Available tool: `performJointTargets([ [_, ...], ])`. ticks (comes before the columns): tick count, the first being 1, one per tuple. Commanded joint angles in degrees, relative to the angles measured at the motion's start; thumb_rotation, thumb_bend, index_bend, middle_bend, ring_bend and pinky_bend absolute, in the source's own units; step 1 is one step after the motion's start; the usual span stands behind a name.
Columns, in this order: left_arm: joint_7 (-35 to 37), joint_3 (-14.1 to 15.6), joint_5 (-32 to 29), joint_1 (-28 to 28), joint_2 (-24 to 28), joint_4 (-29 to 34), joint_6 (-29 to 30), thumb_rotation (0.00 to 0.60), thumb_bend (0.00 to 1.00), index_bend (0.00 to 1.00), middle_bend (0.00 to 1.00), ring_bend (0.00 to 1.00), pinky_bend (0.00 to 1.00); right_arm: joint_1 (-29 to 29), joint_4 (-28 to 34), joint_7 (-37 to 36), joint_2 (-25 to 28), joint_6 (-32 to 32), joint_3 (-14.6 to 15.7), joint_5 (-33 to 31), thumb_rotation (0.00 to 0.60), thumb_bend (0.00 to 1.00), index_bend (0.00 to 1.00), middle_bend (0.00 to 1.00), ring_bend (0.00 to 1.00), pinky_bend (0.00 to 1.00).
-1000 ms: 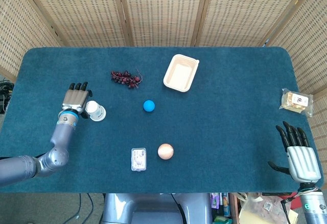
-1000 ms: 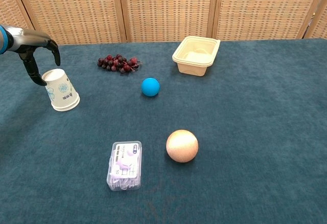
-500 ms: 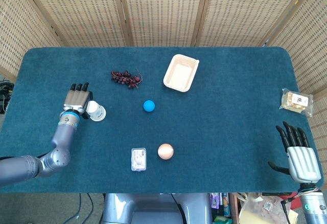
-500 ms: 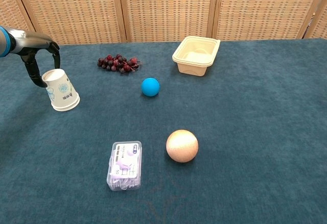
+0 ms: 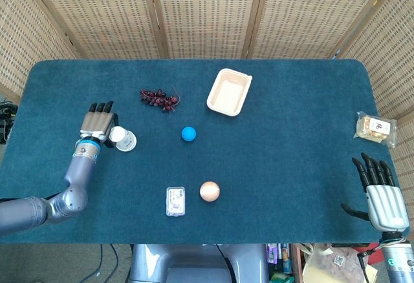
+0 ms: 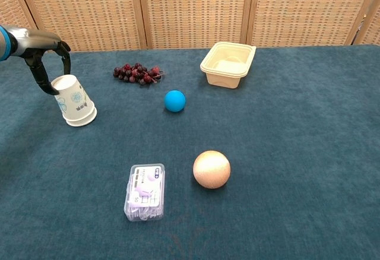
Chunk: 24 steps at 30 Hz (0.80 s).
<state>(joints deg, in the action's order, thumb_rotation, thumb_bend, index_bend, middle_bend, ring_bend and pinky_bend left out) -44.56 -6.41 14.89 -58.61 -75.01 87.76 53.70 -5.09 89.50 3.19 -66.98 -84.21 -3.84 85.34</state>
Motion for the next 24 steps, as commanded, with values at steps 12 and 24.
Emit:
performJointTargets([
  [12, 2.6, -2.7, 2.0, 0.4, 9.7, 11.0, 3.0, 0.6, 0.26, 0.43, 0.0, 0.0, 0.0, 0.0, 0.2, 0.4, 0.1, 0.2, 0.1, -0.1, 0.6, 0.09, 0.0, 0.0, 0.0, 0.0],
  [24, 4.7, -3.0, 5.2, 2.1, 19.6, 17.7, 3.6, 0.6, 0.26, 0.43, 0.0, 0.0, 0.0, 0.0, 0.4, 1.1, -0.1, 0.3, 0.2, 0.1, 0.6, 0.09, 0.0, 0.0, 0.0, 0.0],
])
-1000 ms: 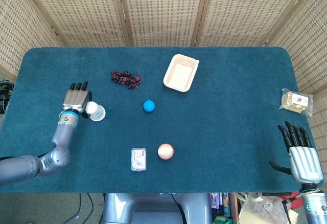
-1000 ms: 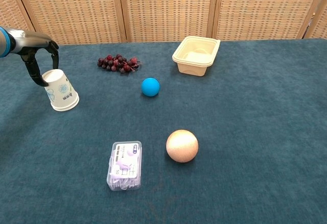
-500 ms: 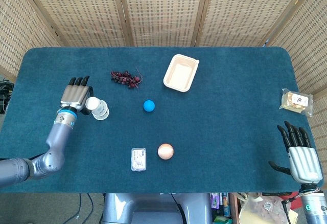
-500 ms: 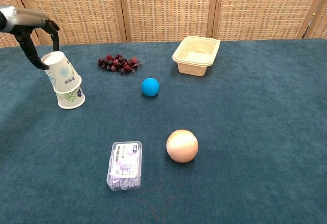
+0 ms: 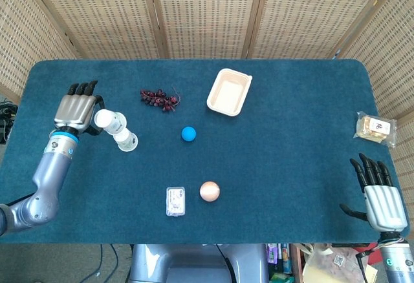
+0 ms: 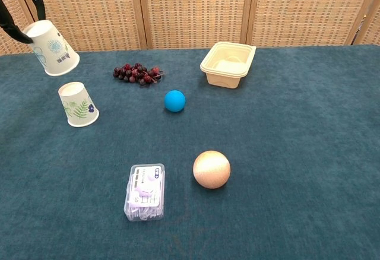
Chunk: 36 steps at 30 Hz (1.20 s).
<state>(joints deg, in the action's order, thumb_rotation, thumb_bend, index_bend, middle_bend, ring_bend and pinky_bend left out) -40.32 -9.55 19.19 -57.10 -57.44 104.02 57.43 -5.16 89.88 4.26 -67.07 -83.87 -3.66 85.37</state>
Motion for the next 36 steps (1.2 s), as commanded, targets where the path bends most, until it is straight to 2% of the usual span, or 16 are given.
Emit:
performJointTargets([
  [1, 0.5, 0.5, 1.1, 0.9, 3.3, 2.0, -0.7, 0.6, 0.26, 0.44, 0.0, 0.0, 0.0, 0.1, 0.1, 0.0, 0.0, -0.2, 0.0, 0.1, 0.6, 0.09, 0.0, 0.0, 0.0, 0.0],
  [5, 0.8, 2.5, -1.4, 1.4, 8.4, 1.8, -6.7, 0.6, 0.26, 0.46, 0.0, 0.0, 0.0, 0.1, 0.2, 0.4, -0.1, -0.4, 0.1, 0.3, 0.6, 0.09, 0.0, 0.0, 0.0, 0.0],
  [11, 4.1, 4.1, 1.0, 3.4, 8.3, -1.8, -9.6, 0.6, 0.26, 0.46, 0.0, 0.0, 0.0, 0.2, 0.3, 0.8, -0.2, -0.6, 0.0, 0.3, 0.6, 0.09, 0.0, 0.0, 0.0, 0.0],
  [18, 9.3, 6.1, 5.2, 6.5, 1.0, -11.7, -12.4, 0.6, 0.26, 0.46, 0.0, 0.0, 0.0, 0.2, 0.2, 0.9, -0.4, -0.7, -0.2, 0.1, 0.6, 0.09, 0.0, 0.0, 0.0, 0.0],
  [23, 10.1, 7.3, 6.7, 6.9, -3.8, -16.8, -13.5, 0.6, 0.26, 0.46, 0.0, 0.0, 0.0, 0.2, 0.1, 1.0, -0.6, -0.6, -0.2, -0.1, 0.6, 0.09, 0.0, 0.0, 0.0, 0.0],
  [29, 10.0, 7.8, 8.2, 7.0, -9.0, -21.3, -11.4, 0.6, 0.26, 0.46, 0.0, 0.0, 0.0, 0.3, 0.1, 0.4, -0.4, -1.0, -0.4, -0.1, 0.6, 0.09, 0.0, 0.0, 0.0, 0.0],
  [33, 10.0, 7.8, 8.3, 7.0, -10.2, -22.0, -11.4, 0.6, 0.26, 0.46, 0.0, 0.0, 0.0, 0.4, 0.1, 0.4, -0.4, -1.1, -0.4, 0.0, 0.6, 0.09, 0.0, 0.0, 0.0, 0.0],
  [36, 9.1, 8.1, 7.5, 6.6, -10.9, -22.5, -11.6, 0.6, 0.26, 0.39, 0.0, 0.0, 0.0, 0.4, 0.1, 0.1, -0.3, -1.3, -0.5, 0.0, 0.6, 0.09, 0.0, 0.0, 0.0, 0.0],
])
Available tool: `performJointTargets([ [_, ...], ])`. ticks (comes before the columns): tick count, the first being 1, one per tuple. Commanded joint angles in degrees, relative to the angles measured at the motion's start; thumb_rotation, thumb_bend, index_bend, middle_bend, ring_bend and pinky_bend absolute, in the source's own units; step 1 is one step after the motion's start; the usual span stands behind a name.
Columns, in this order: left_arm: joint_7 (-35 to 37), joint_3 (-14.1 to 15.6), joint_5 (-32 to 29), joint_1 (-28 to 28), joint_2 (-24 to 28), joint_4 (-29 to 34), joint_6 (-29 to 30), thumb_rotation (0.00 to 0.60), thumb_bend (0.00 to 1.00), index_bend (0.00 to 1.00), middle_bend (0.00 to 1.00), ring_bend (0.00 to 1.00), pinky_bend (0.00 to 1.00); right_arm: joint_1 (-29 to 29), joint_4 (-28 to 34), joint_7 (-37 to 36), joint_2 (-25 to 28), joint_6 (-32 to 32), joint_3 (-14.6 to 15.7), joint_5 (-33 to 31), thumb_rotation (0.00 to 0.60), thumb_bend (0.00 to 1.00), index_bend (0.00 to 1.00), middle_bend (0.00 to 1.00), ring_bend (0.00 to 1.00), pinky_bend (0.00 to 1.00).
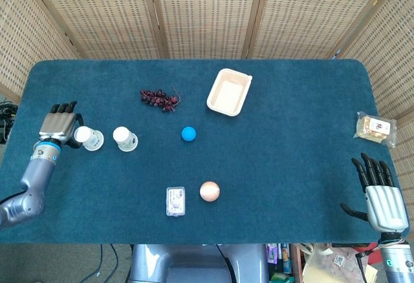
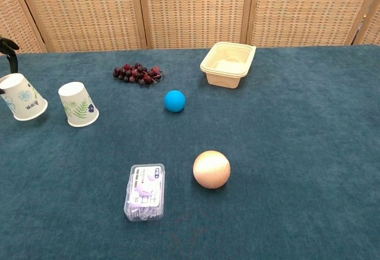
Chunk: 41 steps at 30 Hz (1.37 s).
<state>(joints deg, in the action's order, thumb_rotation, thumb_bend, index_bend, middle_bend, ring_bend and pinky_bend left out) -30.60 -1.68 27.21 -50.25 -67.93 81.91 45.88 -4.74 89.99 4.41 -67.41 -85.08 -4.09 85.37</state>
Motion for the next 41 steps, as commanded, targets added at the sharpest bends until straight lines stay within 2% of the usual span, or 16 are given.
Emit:
performJointTargets([
  [1, -0.9, 0.2, -0.8, -0.4, -0.8, -0.6, 0.1, 0.6, 0.26, 0.36, 0.0, 0.0, 0.0, 0.1, 0.0, -0.2, 0.0, -0.2, 0.0, 0.1, 0.6, 0.09, 0.0, 0.0, 0.0, 0.0],
  [5, -1.6, 0.5, -2.1, -0.6, -2.0, -1.7, -0.1, 0.6, 0.26, 0.27, 0.0, 0.0, 0.0, 0.2, -0.1, -0.4, 0.0, -0.5, -0.1, 0.3, 0.6, 0.09, 0.0, 0.0, 0.0, 0.0],
  [9, -2.0, 0.8, -2.7, -0.6, -3.4, -3.3, -0.3, 0.6, 0.26, 0.12, 0.0, 0.0, 0.0, 0.2, -0.2, -0.7, 0.0, -0.6, -0.1, 0.3, 0.6, 0.09, 0.0, 0.0, 0.0, 0.0],
  [15, 0.8, -1.0, -1.0, 0.1, -2.3, -2.0, 0.1, 0.6, 0.26, 0.01, 0.0, 0.0, 0.0, 0.2, -0.3, -0.7, -0.1, -0.5, -0.1, 0.3, 0.6, 0.09, 0.0, 0.0, 0.0, 0.0],
  [19, 4.5, -3.0, 3.7, 1.5, 1.4, 2.9, 2.6, 0.6, 0.26, 0.0, 0.0, 0.0, 0.0, 0.2, -0.3, -0.6, -0.1, -0.3, -0.1, 0.2, 0.6, 0.09, 0.0, 0.0, 0.0, 0.0],
  [24, 8.2, -4.0, 15.2, 6.3, 6.6, 13.7, 14.1, 0.6, 0.26, 0.0, 0.0, 0.0, 0.0, 0.0, -0.2, -0.2, -0.3, 0.1, 0.0, 0.0, 0.6, 0.09, 0.0, 0.0, 0.0, 0.0],
  [26, 10.7, -2.9, 22.8, 10.4, 7.1, 18.1, 21.6, 0.6, 0.26, 0.0, 0.0, 0.0, 0.0, 0.0, -0.2, -0.1, -0.3, 0.2, -0.1, -0.1, 0.6, 0.09, 0.0, 0.0, 0.0, 0.0],
  [28, 11.3, -0.8, 29.7, 13.9, 6.0, 19.2, 27.9, 0.6, 0.26, 0.0, 0.0, 0.0, 0.0, -0.1, -0.2, 0.0, -0.4, 0.2, -0.1, -0.2, 0.6, 0.09, 0.0, 0.0, 0.0, 0.0],
  [30, 10.7, 2.0, 36.3, 17.5, 3.8, 18.8, 33.9, 0.6, 0.26, 0.0, 0.0, 0.0, 0.0, -0.1, 0.0, 0.2, -0.5, 0.2, 0.0, 0.0, 0.6, 0.09, 0.0, 0.0, 0.0, 0.0],
  [33, 11.2, 5.2, 42.8, 22.0, 0.6, 17.5, 40.2, 0.6, 0.26, 0.0, 0.0, 0.0, 0.0, -0.1, 0.2, 0.5, -0.6, 0.1, 0.1, 0.3, 0.6, 0.09, 0.0, 0.0, 0.0, 0.0],
  [36, 12.6, 9.3, 48.6, 28.8, -4.4, 13.2, 47.0, 0.6, 0.26, 0.0, 0.0, 0.0, 0.0, -0.1, 0.6, 1.7, -1.1, -0.4, 0.1, 0.9, 0.6, 0.09, 0.0, 0.0, 0.0, 0.0],
  [39, 12.8, 9.8, 51.0, 31.9, -7.5, 9.0, 49.5, 0.6, 0.26, 0.0, 0.0, 0.0, 0.0, -0.1, 0.8, 2.2, -1.3, -0.5, 0.2, 1.0, 0.6, 0.09, 0.0, 0.0, 0.0, 0.0],
  [41, 12.0, 9.8, 52.1, 32.8, -7.7, 8.2, 50.0, 0.6, 0.26, 0.0, 0.0, 0.0, 0.0, -0.1, 0.8, 2.5, -1.4, -0.5, 0.3, 1.2, 0.6, 0.09, 0.0, 0.0, 0.0, 0.0],
])
